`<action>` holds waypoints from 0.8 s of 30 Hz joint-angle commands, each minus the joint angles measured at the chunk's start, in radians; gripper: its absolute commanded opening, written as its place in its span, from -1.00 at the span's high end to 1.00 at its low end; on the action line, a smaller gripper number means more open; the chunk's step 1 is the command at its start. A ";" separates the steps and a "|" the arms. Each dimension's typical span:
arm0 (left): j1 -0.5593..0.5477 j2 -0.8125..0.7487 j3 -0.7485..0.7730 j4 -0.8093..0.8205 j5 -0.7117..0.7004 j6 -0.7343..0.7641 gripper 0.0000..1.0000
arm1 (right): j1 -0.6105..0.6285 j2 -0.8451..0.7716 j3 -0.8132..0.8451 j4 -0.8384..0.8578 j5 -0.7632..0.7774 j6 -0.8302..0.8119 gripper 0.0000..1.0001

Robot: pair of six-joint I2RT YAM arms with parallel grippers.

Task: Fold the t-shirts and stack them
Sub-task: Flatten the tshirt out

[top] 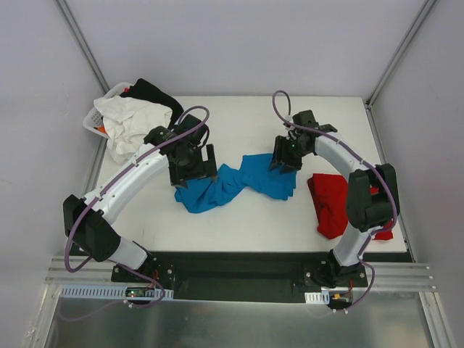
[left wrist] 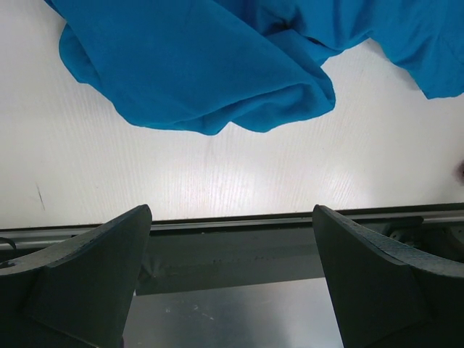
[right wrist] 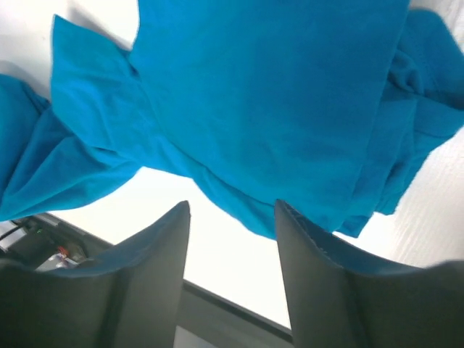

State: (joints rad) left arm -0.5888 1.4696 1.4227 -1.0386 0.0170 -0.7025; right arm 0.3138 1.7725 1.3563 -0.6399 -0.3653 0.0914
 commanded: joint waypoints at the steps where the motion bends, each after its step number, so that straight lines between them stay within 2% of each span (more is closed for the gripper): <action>1: -0.005 -0.011 0.039 -0.028 -0.019 -0.006 -0.89 | -0.005 -0.065 -0.055 -0.007 0.041 -0.010 -0.12; 5: -0.005 -0.026 0.019 -0.026 -0.019 -0.014 -0.88 | -0.048 -0.130 -0.143 0.016 0.071 -0.015 -0.08; 9: -0.005 -0.031 0.016 -0.029 -0.019 -0.015 -0.89 | -0.085 -0.124 -0.181 0.034 0.075 -0.042 0.03; 24: -0.006 -0.084 0.010 -0.069 -0.019 -0.043 -0.88 | -0.117 -0.016 -0.132 0.112 0.034 -0.030 0.15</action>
State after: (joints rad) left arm -0.5896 1.4212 1.4258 -1.0557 0.0170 -0.7227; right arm 0.1997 1.7412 1.2015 -0.5747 -0.3069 0.0555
